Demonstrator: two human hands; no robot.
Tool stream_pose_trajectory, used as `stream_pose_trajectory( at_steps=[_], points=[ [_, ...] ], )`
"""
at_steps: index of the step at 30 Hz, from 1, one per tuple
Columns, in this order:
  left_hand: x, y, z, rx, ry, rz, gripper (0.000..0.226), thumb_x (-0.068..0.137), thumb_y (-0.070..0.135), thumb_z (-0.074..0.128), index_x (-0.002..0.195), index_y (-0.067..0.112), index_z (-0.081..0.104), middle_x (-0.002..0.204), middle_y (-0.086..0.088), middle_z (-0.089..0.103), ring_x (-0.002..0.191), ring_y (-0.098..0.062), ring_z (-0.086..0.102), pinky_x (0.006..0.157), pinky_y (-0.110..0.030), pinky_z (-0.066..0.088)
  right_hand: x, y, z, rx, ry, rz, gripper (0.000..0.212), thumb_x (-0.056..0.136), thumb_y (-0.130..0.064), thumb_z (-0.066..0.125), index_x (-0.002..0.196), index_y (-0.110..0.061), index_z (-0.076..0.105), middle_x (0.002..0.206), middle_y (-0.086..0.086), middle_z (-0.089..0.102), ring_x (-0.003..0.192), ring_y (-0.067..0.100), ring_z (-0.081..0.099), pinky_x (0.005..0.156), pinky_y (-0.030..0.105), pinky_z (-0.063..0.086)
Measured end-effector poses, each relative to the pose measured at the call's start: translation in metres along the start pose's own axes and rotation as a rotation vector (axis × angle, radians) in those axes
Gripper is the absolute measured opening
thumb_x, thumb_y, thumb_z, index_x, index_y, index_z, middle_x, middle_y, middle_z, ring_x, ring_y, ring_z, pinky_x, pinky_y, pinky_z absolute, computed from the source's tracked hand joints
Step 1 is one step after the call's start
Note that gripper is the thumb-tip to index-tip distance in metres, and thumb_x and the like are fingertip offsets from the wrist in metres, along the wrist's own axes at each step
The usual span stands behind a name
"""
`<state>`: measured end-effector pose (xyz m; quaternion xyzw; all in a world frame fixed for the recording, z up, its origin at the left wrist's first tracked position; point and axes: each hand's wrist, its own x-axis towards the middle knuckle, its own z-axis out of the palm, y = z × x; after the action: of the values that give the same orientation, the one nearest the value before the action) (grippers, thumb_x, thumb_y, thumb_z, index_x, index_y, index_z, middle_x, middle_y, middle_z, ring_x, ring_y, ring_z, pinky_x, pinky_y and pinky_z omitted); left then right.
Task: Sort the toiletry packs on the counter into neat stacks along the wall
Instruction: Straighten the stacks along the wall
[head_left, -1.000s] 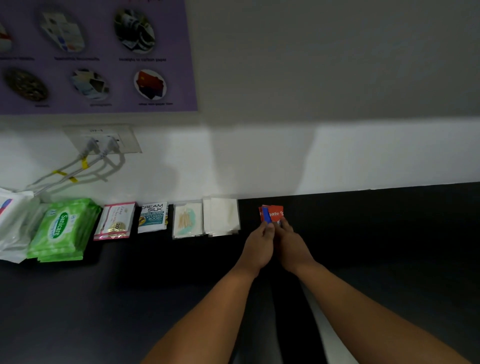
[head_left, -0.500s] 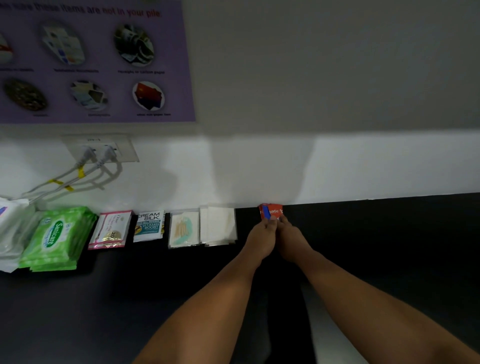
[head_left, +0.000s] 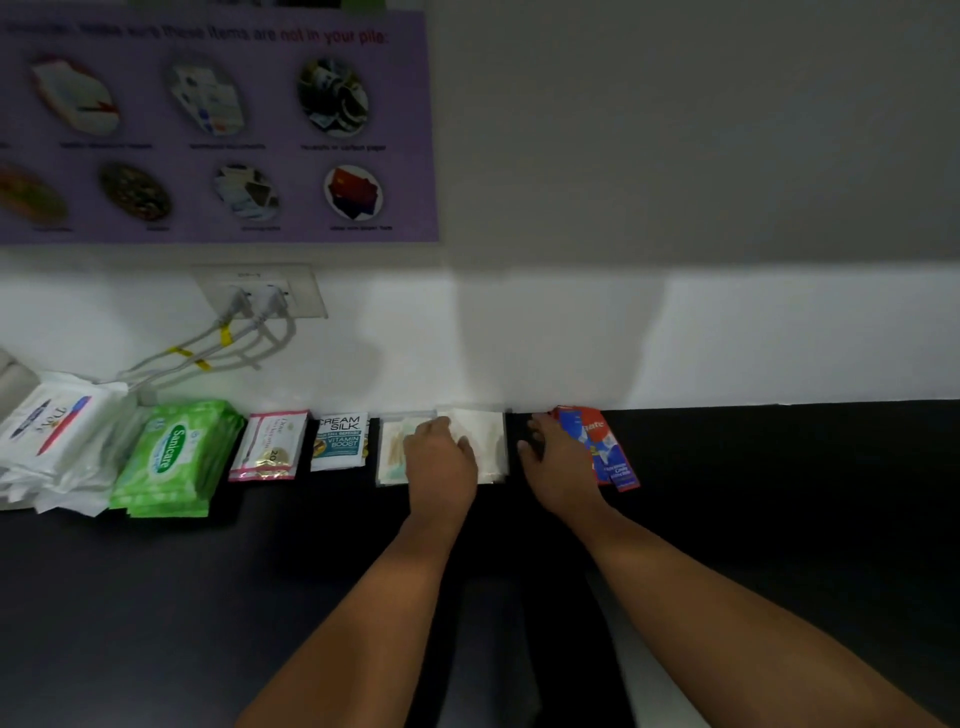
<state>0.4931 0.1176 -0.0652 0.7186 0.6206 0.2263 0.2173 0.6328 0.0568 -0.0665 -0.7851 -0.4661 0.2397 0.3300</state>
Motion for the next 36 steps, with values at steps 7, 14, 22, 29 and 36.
stream_pose_trajectory(
  at_steps=[7,14,22,29,36],
  points=[
    [0.014,-0.008,-0.002,0.187,-0.166,-0.053,0.028,0.097,0.022,0.054,0.116,0.003,0.061,0.118,-0.014,0.067,0.112,-0.028,0.062,0.091,-0.032,0.045,0.018,-0.021,0.025,0.144,-0.152,0.161,0.016,0.089,-0.003,0.046,0.084,-0.004,0.062,0.082,0.005,0.062,0.077,0.019,0.057,0.06,0.025,0.042],
    [0.02,-0.002,0.007,0.1,-0.251,-0.134,0.025,0.089,0.021,0.063,0.104,0.002,0.068,0.109,-0.015,0.07,0.102,-0.03,0.067,0.079,-0.032,0.05,0.02,-0.027,0.028,0.298,-0.168,0.254,0.031,0.088,0.006,0.041,0.101,-0.001,0.069,0.091,0.008,0.067,0.087,0.021,0.061,0.061,0.021,0.045],
    [0.015,0.011,0.015,0.09,-0.273,-0.171,0.021,0.093,0.013,0.058,0.109,0.001,0.066,0.115,-0.015,0.068,0.108,-0.029,0.065,0.084,-0.032,0.051,0.026,-0.025,0.027,0.102,-0.18,0.249,0.031,0.092,0.001,0.045,0.117,0.001,0.063,0.114,0.017,0.066,0.087,0.021,0.062,0.07,0.025,0.052],
    [-0.008,0.005,0.019,-0.112,-0.217,-0.171,0.021,0.087,0.012,0.06,0.105,0.001,0.063,0.107,-0.017,0.069,0.101,-0.033,0.066,0.072,-0.029,0.044,0.004,-0.01,0.023,-0.126,-0.184,0.164,0.027,0.099,-0.014,0.05,0.124,-0.007,0.059,0.122,0.012,0.065,0.112,0.025,0.062,0.091,0.027,0.047],
    [-0.048,-0.003,0.036,-0.233,-0.091,-0.01,0.014,0.086,0.01,0.058,0.093,0.001,0.067,0.088,-0.019,0.071,0.083,-0.035,0.067,0.068,-0.034,0.049,-0.033,0.011,0.017,-0.015,-0.055,0.139,0.022,0.1,-0.019,0.049,0.117,-0.008,0.059,0.124,0.01,0.063,0.119,0.025,0.059,0.101,0.039,0.051]
  ],
)
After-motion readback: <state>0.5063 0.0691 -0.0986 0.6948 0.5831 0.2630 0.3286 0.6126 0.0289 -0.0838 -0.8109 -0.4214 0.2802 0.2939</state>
